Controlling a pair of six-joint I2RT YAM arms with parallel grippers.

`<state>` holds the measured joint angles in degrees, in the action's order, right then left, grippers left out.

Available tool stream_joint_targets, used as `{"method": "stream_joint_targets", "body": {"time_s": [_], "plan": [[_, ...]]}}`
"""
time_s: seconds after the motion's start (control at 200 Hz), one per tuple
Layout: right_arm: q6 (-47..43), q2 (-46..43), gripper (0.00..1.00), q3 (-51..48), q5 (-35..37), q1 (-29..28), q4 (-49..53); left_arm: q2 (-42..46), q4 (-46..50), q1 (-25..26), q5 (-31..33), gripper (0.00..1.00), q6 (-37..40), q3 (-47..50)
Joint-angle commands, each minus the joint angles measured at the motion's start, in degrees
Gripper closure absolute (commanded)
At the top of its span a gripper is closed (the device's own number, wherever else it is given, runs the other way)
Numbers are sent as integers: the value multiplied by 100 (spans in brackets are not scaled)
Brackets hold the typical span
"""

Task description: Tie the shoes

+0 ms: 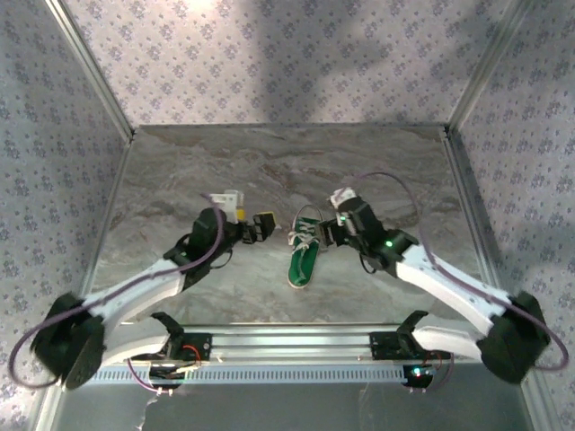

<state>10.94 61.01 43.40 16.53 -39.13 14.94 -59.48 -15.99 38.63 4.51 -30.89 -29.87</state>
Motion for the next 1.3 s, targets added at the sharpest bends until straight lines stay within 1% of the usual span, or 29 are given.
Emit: {"method": "stream_joint_targets", "body": {"time_s": [0.0,0.045,0.08,0.13,0.195,0.26,0.355,0.385,0.41,0.47,0.53,0.545,0.605,0.7,0.894,1.019,1.059,1.114,1.144,1.194,1.294], "plan": [[612,-696,3,-655,467,561,-527,871,828,-101,1400,0,477,409],[821,-950,0,-865,688,811,-522,1271,892,-250,1394,0,667,566],[973,-1096,0,-946,862,1025,-374,1574,895,-353,1435,0,865,704],[1243,-1279,0,-1017,1223,1310,-131,1950,926,-491,1680,0,1099,857],[1462,-1462,0,-1186,1636,1725,-135,2324,873,-667,2012,0,1548,1064],[1493,-1567,0,-1379,1599,2169,-350,2550,584,-845,1995,0,2273,1317],[1367,-1586,0,-1737,1459,2619,-840,2564,256,-1124,2097,0,2894,1641],[1314,-1578,0,-1818,1390,2741,-928,2512,79,-1214,2157,0,2980,1704],[1291,-1545,0,-1868,1365,2859,-1021,2472,73,-1284,2089,0,3030,1682],[1160,-1428,0,-1964,1191,3115,-1300,2242,-71,-1506,1982,0,3240,1668],[733,-1207,1,-2068,908,3289,-1785,1884,-155,-1798,1934,0,3248,1592],[612,-1136,0,-2075,887,3306,-1929,1782,-173,-1881,1888,0,3245,1570],[435,-874,0,-1956,867,3333,-1973,1403,-322,-2194,1697,0,3245,1526],[269,-451,0,-1815,930,3333,-2141,818,-761,-2537,1360,0,3240,1522],[-314,390,0,-1791,812,3368,-2789,-199,-1433,-2936,754,1,3349,1401],[-366,953,0,-1789,851,3419,-3245,-743,-1963,-3314,84,0,3277,1374],[-474,1137,0,-1778,804,3421,-3438,-816,-1921,-3381,-126,0,3349,1302],[-586,1370,0,-1735,743,3455,-3637,-974,-2126,-3459,-235,0,3404,1288],[-608,1442,0,-1662,640,3481,-3598,-1050,-2197,-3520,-346,1,3429,1263],[-788,1543,0,-1683,422,3519,-3932,-1213,-2383,-3603,-477,0,3458,1227],[-1048,1682,0,-1826,-425,3720,-4657,-1626,-2701,-3755,-868,0,3537,1068]]}}
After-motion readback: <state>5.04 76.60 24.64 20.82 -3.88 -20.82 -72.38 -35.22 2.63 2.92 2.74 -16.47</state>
